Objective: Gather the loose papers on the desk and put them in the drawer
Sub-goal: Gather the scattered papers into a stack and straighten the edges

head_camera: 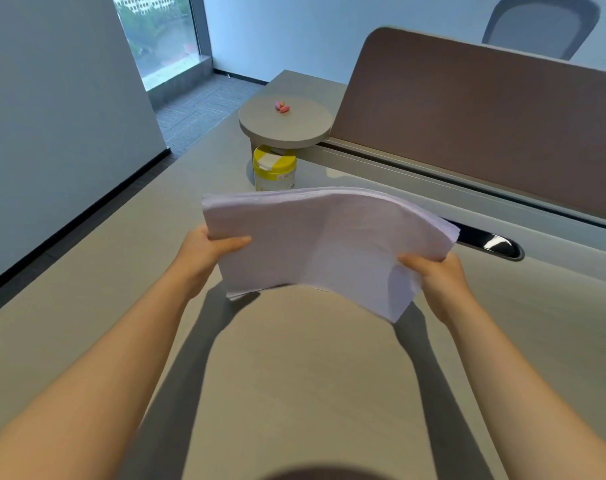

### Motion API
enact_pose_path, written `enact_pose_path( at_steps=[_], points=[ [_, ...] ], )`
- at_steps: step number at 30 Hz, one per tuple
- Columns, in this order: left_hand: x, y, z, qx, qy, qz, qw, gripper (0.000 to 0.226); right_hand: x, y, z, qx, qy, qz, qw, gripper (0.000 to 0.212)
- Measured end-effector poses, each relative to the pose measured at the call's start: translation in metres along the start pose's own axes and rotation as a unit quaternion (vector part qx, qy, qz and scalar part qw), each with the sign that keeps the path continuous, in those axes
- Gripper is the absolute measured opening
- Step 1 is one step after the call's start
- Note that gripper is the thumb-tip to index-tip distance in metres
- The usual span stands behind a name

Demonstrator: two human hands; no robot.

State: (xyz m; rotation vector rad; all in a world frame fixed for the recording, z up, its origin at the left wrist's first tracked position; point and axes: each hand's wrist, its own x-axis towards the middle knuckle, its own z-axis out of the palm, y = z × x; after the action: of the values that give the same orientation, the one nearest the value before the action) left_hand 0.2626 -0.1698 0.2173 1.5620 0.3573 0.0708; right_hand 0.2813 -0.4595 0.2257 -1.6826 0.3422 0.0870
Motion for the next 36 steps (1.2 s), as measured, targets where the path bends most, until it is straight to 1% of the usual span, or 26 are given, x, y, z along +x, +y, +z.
enact_pose_path(
  at_steps=[2, 4, 6, 8, 10, 13, 14, 16, 18, 20, 21, 22, 24, 25, 27, 28, 30, 32, 34, 36],
  points=[
    [0.0, -0.017, 0.002, 0.032, -0.009, -0.017, 0.999, 0.039, 0.002, 0.018, -0.003, -0.02, -0.009, 0.045, 0.999, 0.033],
    [0.003, -0.029, 0.005, 0.042, 0.008, -0.029, 0.999, 0.043, 0.004, 0.03, -0.003, -0.029, -0.011, 0.062, 0.998, 0.023],
    [0.005, -0.032, 0.009, 0.052, 0.028, -0.042, 0.997, 0.038, 0.006, 0.032, -0.002, -0.032, -0.006, 0.056, 0.998, 0.023],
    [0.004, -0.028, 0.012, 0.042, 0.049, -0.054, 0.996, 0.031, 0.006, 0.031, 0.0, -0.033, -0.007, 0.036, 0.999, 0.029],
    [0.001, -0.026, 0.016, 0.035, 0.081, -0.063, 0.994, 0.035, 0.007, 0.029, 0.002, -0.048, 0.001, 0.004, 0.999, 0.033],
    [-0.007, -0.023, 0.012, 0.038, 0.1, -0.07, 0.992, 0.037, 0.006, 0.023, 0.003, -0.044, 0.01, -0.016, 0.999, 0.02],
    [-0.011, -0.021, 0.009, 0.036, 0.102, -0.078, 0.991, 0.037, 0.007, 0.022, 0.003, -0.033, 0.006, -0.015, 0.999, 0.025],
    [-0.021, -0.019, -0.001, 0.024, 0.116, -0.099, 0.988, 0.038, 0.009, 0.017, 0.005, -0.021, -0.011, -0.003, 1.0, 0.035],
    [-0.035, -0.019, -0.015, 0.023, 0.129, -0.12, 0.984, 0.036, 0.008, 0.017, 0.01, -0.024, -0.033, 0.005, 0.999, 0.034],
    [-0.054, -0.021, -0.03, 0.023, 0.135, -0.147, 0.98, 0.024, 0.004, 0.017, 0.019, 0.025, -0.064, 0.019, 0.997, 0.03],
    [-0.065, -0.022, -0.037, 0.02, 0.143, -0.163, 0.976, 0.014, 0.001, 0.018, 0.023, 0.043, -0.077, 0.021, 0.996, 0.033],
    [-0.078, -0.023, -0.043, 0.013, 0.154, -0.173, 0.973, 0.01, -0.002, 0.018, 0.027, 0.048, -0.094, 0.021, 0.994, 0.036],
    [-0.106, -0.025, -0.054, 0.004, 0.166, -0.181, 0.969, 0.012, -0.009, 0.016, 0.034, 0.037, -0.127, 0.015, 0.991, 0.037],
    [-0.122, -0.026, -0.057, 0.011, 0.16, -0.183, 0.97, 0.012, -0.012, 0.016, 0.038, 0.028, -0.146, 0.014, 0.989, 0.035],
    [-0.155, -0.029, -0.061, 0.019, 0.149, -0.189, 0.97, 0.026, -0.023, 0.013, 0.047, 0.001, -0.186, 0.018, 0.982, 0.033],
    [-0.17, -0.032, -0.064, 0.017, 0.161, -0.19, 0.968, 0.034, -0.029, 0.012, 0.052, -0.012, -0.204, 0.017, 0.979, 0.035],
    [-0.197, -0.04, -0.07, 0.019, 0.214, -0.186, 0.959, 0.044, -0.042, 0.012, 0.066, -0.027, -0.24, 0.018, 0.97, 0.036],
    [-0.22, -0.047, -0.077, 0.01, 0.279, -0.185, 0.942, 0.041, -0.059, 0.015, 0.083, -0.038, -0.27, 0.021, 0.962, 0.035],
    [-0.242, -0.05, -0.086, -0.023, 0.336, -0.191, 0.922, 0.036, -0.076, 0.02, 0.102, -0.053, -0.299, 0.014, 0.953, 0.033],
    [-0.263, -0.056, -0.101, -0.041, 0.388, -0.188, 0.901, 0.035, -0.095, 0.026, 0.122, -0.08, -0.326, -0.001, 0.942, 0.024]
  ],
)
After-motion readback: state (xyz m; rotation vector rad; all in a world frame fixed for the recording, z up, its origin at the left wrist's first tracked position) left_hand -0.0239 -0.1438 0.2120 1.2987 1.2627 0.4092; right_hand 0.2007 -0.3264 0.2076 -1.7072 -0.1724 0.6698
